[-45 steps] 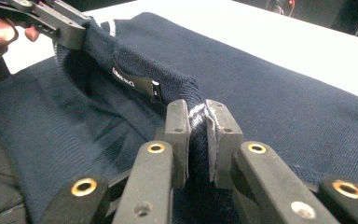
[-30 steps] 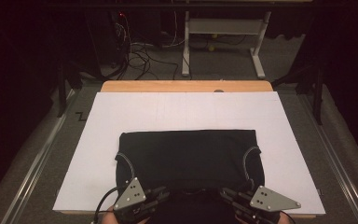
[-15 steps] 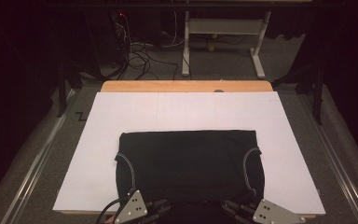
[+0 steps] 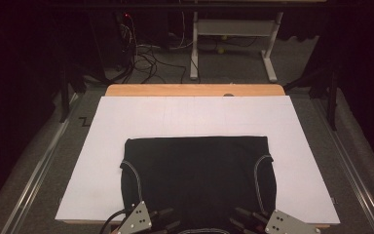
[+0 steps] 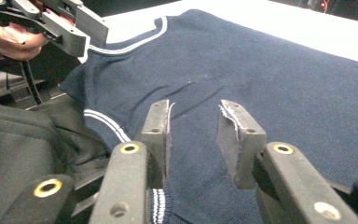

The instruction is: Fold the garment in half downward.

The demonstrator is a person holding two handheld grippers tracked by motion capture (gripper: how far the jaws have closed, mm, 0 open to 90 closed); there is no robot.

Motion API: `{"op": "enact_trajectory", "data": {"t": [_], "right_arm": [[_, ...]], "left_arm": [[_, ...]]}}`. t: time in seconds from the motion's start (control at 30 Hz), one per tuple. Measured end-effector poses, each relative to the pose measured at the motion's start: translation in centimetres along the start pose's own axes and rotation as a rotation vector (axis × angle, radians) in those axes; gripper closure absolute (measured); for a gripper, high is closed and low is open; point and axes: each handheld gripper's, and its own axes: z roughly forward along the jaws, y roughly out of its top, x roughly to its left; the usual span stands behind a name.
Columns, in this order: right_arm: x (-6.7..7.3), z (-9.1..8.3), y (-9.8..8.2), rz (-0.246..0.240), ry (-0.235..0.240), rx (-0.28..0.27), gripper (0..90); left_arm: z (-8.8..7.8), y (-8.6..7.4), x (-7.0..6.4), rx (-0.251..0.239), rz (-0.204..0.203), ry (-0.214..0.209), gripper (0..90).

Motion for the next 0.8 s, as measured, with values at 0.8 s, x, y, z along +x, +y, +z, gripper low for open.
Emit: {"op": "enact_trajectory", "data": {"t": [0.8], "right_arm": [[-3.8,2.1,-1.0,0.095,-0.137,0.025,31.1]], "left_arm": [[0.2,-1.3,5.9,0.019,-0.068,0.136,27.4]]}}
